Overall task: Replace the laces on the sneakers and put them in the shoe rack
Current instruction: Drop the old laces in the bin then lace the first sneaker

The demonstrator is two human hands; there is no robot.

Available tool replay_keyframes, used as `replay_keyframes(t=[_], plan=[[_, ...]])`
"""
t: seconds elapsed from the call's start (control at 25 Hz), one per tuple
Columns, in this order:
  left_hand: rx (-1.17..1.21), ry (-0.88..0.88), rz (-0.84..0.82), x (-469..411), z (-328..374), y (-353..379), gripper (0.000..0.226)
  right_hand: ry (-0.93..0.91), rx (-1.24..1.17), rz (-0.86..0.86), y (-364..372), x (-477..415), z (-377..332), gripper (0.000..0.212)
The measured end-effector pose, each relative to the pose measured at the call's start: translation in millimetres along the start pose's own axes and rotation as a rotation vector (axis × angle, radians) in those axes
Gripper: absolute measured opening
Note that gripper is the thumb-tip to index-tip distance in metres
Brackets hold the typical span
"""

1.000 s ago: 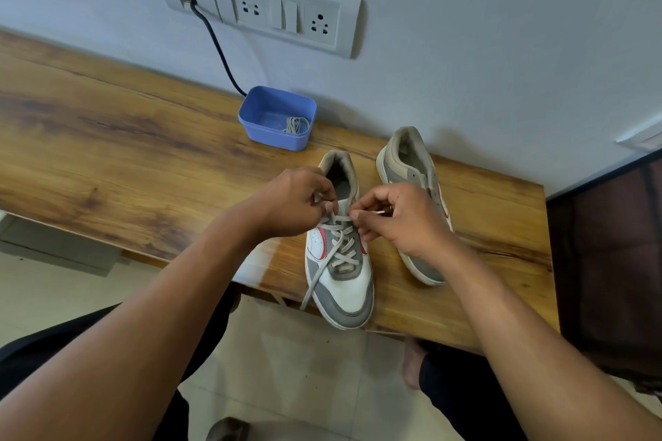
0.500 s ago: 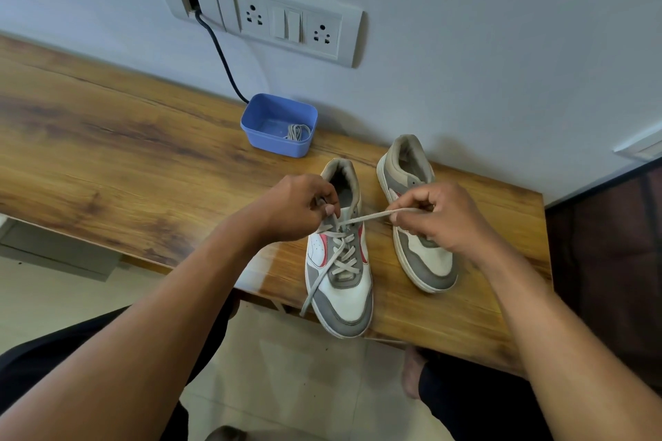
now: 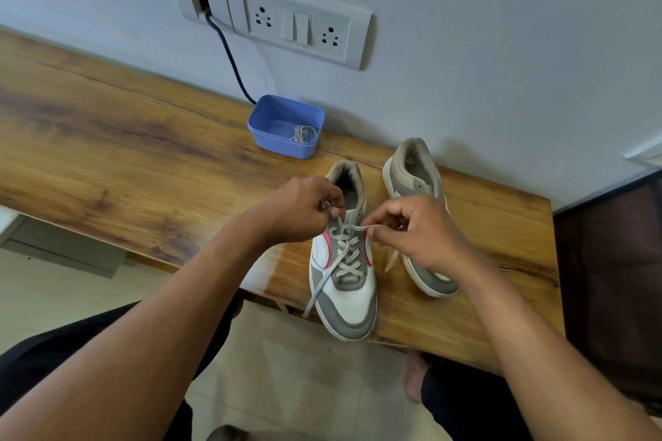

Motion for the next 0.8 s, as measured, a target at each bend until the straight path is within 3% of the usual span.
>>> replay_keyframes(t=[0.12, 0.28, 0.48, 0.56, 0.68, 0.8], plan=[[-0.003, 0.002, 0.005, 0, -1, 0, 0.017, 0.04, -0.047, 0.143, -20, -3, 5, 0.013], [0.043, -0.023, 0.029, 1, 0, 2, 0.014, 0.062, -0.072, 0.029, -10, 0, 1, 0.023], [0.154, -0.17, 0.348, 14, 4, 2, 0.01, 0.023, -0.012, 0.06, 0, -8, 0, 0.019], [0.253, -0.317, 0.278, 21, 1, 7, 0.023, -0.019, 0.042, 0.048, -1, -11, -5, 0.019], [0.519, -0.496, 0.005, 33, 3, 17, 0.024, -0.076, 0.148, -0.027, 8, -16, -11, 0.023], [0.578, -0.53, 0.02, 37, 8, 27, 0.015, -0.087, 0.222, -0.055, 16, -22, -11, 0.024]])
Point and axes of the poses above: each hand's wrist, its own x-axis away from the middle knuckle, its own y-axis out of the palm, z = x × y, the point moved 1 cm from there along -x, towards the middle knuckle, and after that the axes turned 15 degrees about -y, right-handed, at the moved point
